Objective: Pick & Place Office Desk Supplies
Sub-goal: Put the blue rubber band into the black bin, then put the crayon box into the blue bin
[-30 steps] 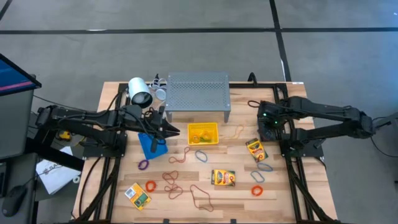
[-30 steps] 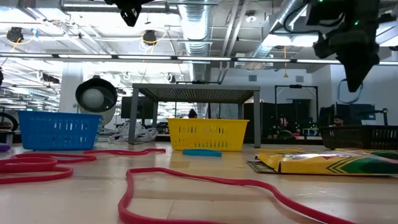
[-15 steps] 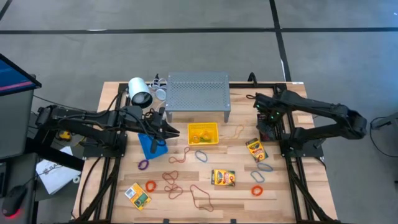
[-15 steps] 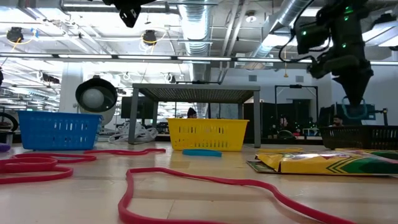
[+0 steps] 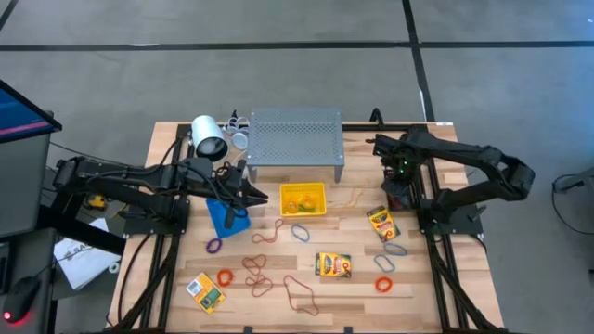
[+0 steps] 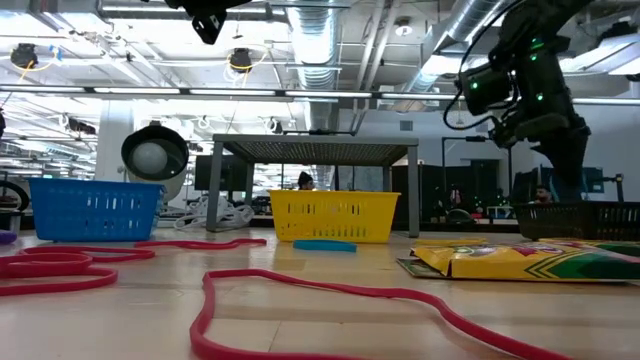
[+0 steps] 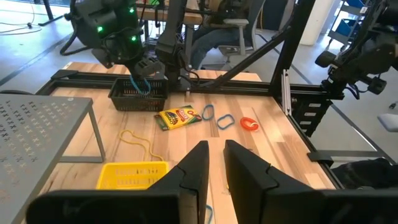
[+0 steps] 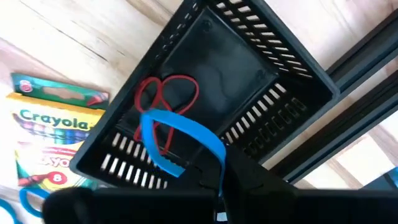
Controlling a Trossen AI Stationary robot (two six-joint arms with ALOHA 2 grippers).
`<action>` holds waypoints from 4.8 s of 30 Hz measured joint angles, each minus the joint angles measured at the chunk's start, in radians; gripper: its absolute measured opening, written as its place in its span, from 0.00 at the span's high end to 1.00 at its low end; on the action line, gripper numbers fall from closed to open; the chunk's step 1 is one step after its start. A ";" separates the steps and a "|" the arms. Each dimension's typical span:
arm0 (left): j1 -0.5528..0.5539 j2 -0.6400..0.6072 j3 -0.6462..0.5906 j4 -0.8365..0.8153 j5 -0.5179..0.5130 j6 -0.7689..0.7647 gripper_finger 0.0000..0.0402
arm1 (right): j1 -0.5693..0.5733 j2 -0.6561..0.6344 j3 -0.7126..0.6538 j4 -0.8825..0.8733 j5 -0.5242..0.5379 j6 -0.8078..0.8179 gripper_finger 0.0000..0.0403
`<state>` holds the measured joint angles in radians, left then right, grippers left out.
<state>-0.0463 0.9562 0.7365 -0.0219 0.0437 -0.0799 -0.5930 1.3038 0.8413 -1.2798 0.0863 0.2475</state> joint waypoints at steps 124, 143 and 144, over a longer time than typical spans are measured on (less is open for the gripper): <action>-0.231 1.150 0.272 0.695 0.191 -1.019 0.88 | 1.075 0.387 0.116 0.769 -0.142 0.233 1.00; -0.211 1.131 0.273 0.472 0.182 -0.955 0.88 | 1.013 0.432 -0.006 1.060 -0.273 0.261 1.00; -0.211 1.119 0.269 0.442 0.180 -0.945 0.88 | 1.010 0.443 -0.004 1.068 -0.285 0.254 1.00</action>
<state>-0.2569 2.0756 1.0059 0.4198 0.2238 -1.0251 0.4168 1.7467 0.8372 -0.2122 -0.1985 0.5017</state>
